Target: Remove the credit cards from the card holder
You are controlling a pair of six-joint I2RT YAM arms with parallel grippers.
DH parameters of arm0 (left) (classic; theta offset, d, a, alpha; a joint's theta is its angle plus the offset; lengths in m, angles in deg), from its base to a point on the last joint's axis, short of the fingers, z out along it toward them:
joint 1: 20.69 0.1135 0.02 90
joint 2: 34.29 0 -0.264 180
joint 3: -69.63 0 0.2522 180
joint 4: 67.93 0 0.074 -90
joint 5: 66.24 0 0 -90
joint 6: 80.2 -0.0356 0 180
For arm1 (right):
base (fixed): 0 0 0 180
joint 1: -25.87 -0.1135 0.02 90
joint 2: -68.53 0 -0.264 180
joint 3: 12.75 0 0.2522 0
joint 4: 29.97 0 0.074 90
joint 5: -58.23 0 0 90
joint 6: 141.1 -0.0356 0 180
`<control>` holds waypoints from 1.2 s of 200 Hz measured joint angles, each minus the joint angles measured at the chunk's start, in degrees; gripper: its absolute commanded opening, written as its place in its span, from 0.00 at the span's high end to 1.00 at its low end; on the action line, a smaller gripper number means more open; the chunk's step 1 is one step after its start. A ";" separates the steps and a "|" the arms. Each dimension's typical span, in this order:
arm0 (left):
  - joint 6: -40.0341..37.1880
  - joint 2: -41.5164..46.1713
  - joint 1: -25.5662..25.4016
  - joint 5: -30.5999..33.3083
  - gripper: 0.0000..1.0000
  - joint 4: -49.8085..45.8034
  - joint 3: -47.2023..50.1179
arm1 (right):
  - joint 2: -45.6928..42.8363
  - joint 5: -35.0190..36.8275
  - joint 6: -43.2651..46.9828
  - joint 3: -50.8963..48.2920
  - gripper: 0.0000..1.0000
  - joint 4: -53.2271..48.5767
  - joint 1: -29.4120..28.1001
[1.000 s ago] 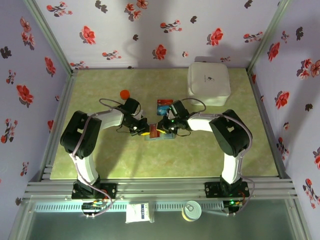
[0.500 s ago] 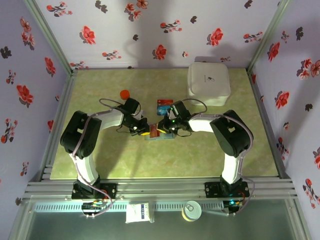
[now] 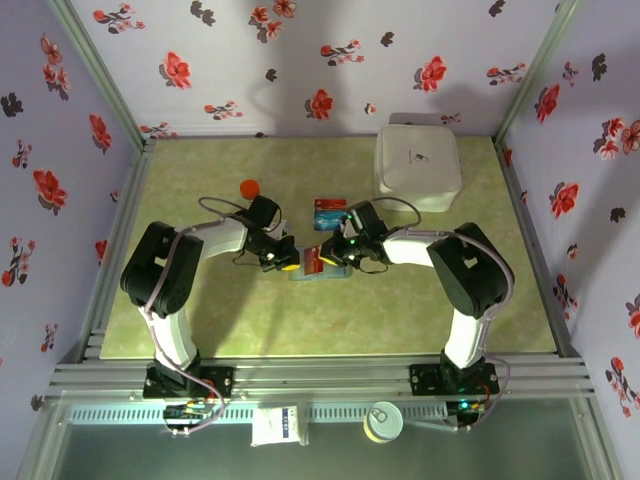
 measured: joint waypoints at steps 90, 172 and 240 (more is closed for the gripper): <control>0.00 0.00 0.00 0.02 1.00 -0.02 0.00 | -4.98 4.85 8.94 3.91 0.96 -14.27 0.44; 0.00 -0.46 -0.02 0.00 1.00 -0.28 -0.70 | -3.06 6.95 13.44 8.55 0.97 -21.11 -0.72; 0.20 -2.47 -1.55 -0.66 1.00 -0.02 -2.73 | -1.73 9.16 14.29 10.67 0.97 -23.23 -2.14</control>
